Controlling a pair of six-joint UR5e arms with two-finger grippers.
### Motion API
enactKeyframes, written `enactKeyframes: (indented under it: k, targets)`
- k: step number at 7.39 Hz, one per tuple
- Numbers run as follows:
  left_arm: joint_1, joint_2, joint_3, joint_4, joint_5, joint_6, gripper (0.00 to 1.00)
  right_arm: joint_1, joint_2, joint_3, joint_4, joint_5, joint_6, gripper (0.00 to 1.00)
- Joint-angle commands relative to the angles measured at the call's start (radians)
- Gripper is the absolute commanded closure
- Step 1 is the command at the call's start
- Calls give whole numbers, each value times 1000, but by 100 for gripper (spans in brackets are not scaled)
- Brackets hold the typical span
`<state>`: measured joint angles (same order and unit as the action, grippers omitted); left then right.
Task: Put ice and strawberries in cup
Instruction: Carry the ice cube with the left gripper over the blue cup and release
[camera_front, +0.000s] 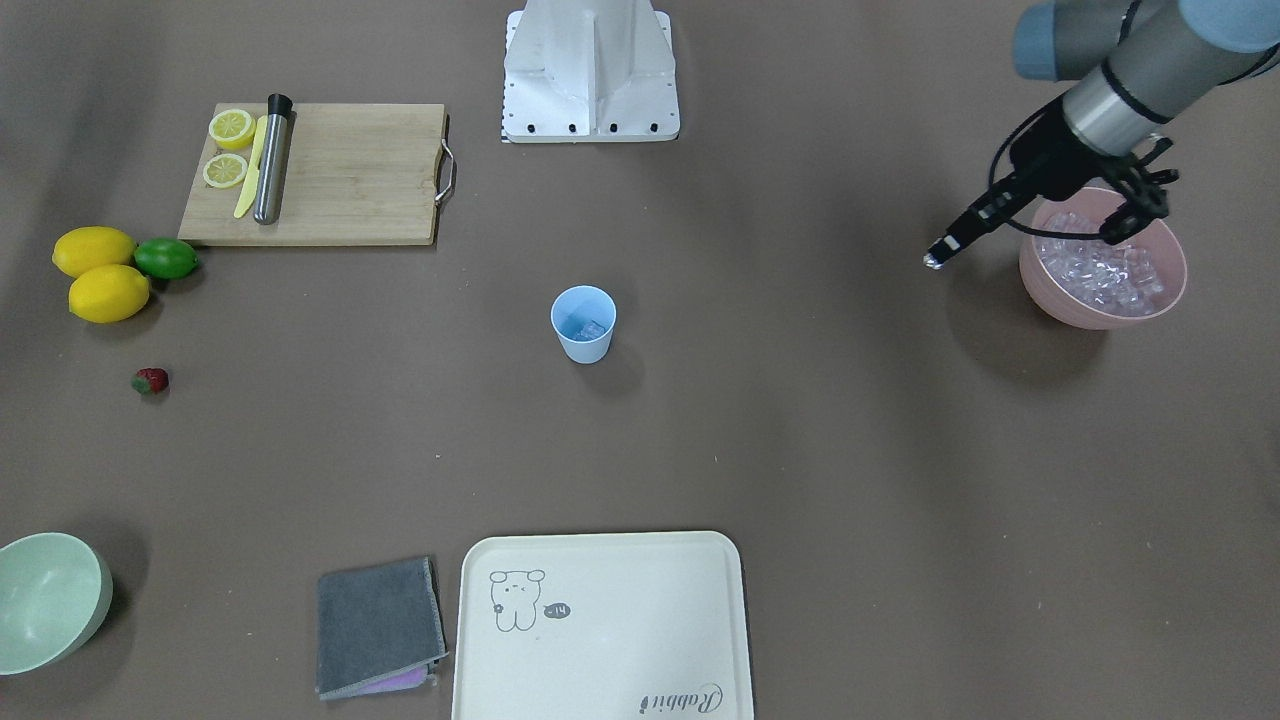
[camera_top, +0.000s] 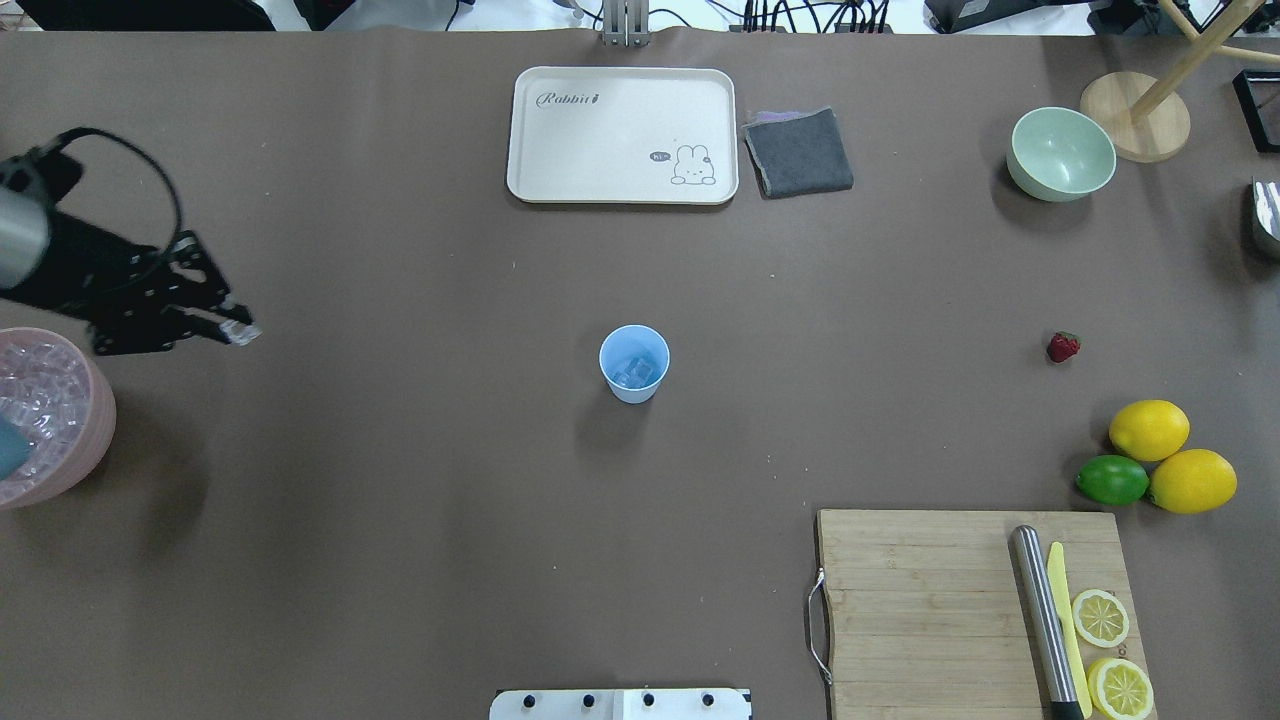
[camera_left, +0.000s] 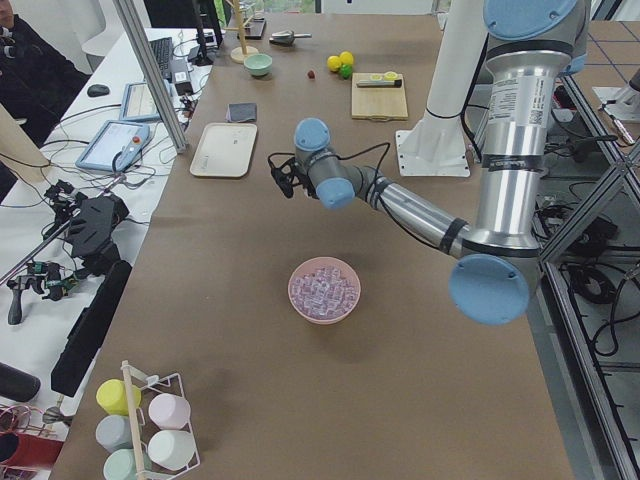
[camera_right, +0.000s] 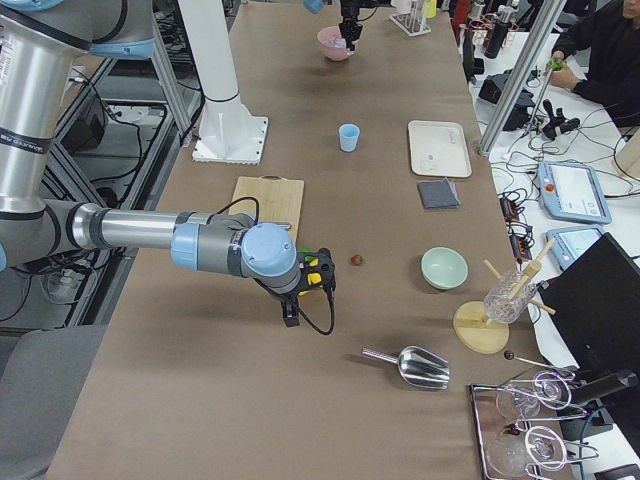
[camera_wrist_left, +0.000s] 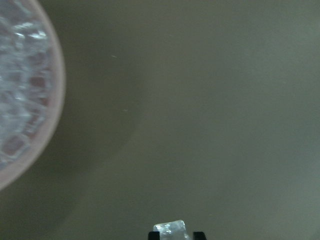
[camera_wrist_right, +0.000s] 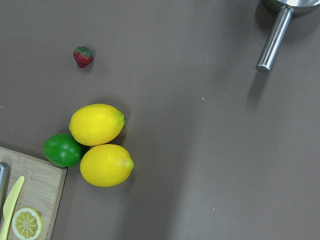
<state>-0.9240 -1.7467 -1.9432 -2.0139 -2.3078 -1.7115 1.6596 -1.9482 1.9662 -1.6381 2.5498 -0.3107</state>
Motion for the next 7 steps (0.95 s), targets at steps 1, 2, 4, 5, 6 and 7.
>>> enactKeyframes:
  k: [1, 2, 4, 5, 6, 7]
  targets:
    - [104, -318, 38, 272, 80, -7, 100, -24, 32, 0, 3, -11, 21, 0]
    - [182, -380, 65, 293, 159, -19, 100, -50, 69, 2, 3, -28, 83, 0]
    - [266, -517, 194, 293, 240, -51, 100, -122, 150, 7, 3, -80, 209, 0]
    - [304, -575, 261, 285, 289, -63, 100, -159, 181, 10, 3, -94, 269, 0]
    - [338, -602, 288, 284, 325, -65, 100, -185, 216, 10, 3, -95, 318, 0]
    - [361, -602, 294, 282, 329, -63, 100, -211, 233, 11, 4, -95, 353, 0]
